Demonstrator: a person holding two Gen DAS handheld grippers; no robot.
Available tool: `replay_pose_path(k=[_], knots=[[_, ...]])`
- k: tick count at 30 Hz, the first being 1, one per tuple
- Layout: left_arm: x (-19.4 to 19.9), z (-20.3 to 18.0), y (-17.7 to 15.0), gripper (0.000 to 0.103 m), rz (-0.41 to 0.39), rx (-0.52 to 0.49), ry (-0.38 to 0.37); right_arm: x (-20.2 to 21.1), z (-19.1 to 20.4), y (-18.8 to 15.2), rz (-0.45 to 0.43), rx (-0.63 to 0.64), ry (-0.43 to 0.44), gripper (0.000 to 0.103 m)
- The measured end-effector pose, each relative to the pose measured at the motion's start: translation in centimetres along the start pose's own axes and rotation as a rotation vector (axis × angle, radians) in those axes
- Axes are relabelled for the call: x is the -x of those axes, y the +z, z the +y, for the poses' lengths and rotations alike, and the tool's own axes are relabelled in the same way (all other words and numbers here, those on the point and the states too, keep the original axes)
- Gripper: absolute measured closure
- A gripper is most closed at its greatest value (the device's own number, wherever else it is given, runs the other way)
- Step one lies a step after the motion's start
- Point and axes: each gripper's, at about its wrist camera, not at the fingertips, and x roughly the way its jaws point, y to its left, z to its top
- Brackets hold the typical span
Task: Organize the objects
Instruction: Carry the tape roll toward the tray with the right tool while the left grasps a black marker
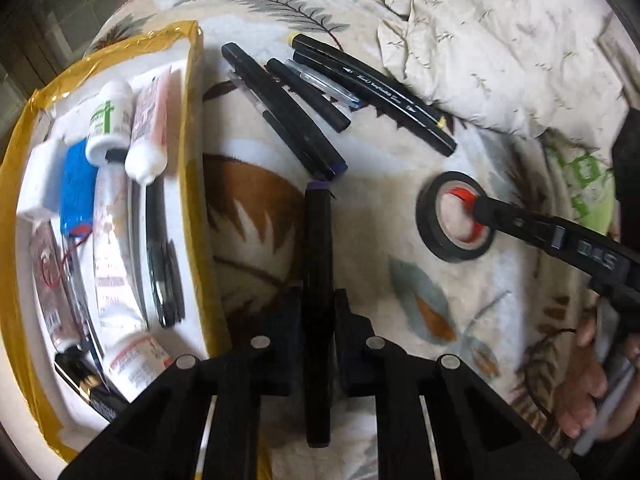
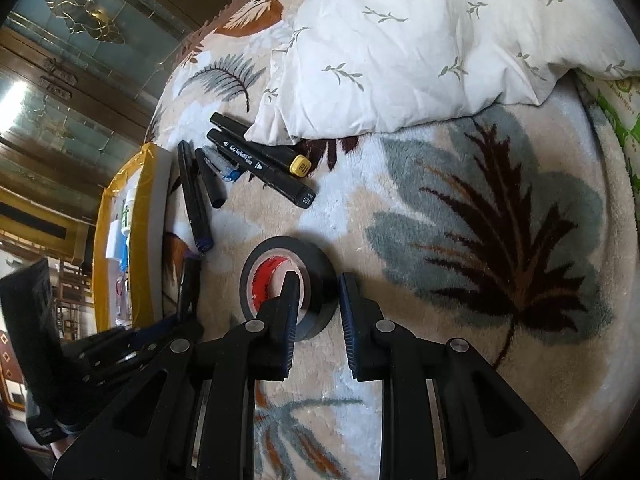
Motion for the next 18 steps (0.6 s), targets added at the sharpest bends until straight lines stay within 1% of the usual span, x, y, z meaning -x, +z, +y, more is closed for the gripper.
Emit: replay_pose_path(k=[2,5,7,9,11,14,15,18], knots=[[0.5,0.4,-0.8,0.09,-0.008,0.006,-0.016,-0.3,0.3,0.1,0.009,0.02,-0.027,0.083],[1.3,1.1,-1.7,0.09,-0.007,0.043,-0.084,-0.6,0.8,-0.1,0.002,0.063,-0.061,0.083],[1.9,1.3,-2.1,0.09,-0.016,0.045,-0.089,-0.5,1.1,-0.2,-0.004,0.083,-0.08,0.085],[2.8,2.0,-2.2,0.09,-0.017,0.067,-0.126,-0.4,1.4,-0.3,-0.006,0.102,-0.099,0.086],[4.0,2.7,-2.4,0.09,-0.033,0.096,-0.168,-0.3,1.5,-0.4,0.0,0.099,-0.087,0.086],[6.1,4.3,-2.6,0.09,-0.071,0.111,-0.16,0.0,2.4,-1.2,0.011,0.091,-0.02,0.087],[6.6,5.0,-2.6,0.09,-0.078,0.124,-0.163,0.3,3.1,-1.6,0.01,0.099,-0.01,0.087],[7.7,7.6,-3.4,0.09,-0.1,0.155,-0.129,1.0,6.2,-2.4,0.002,0.147,0.039,0.087]])
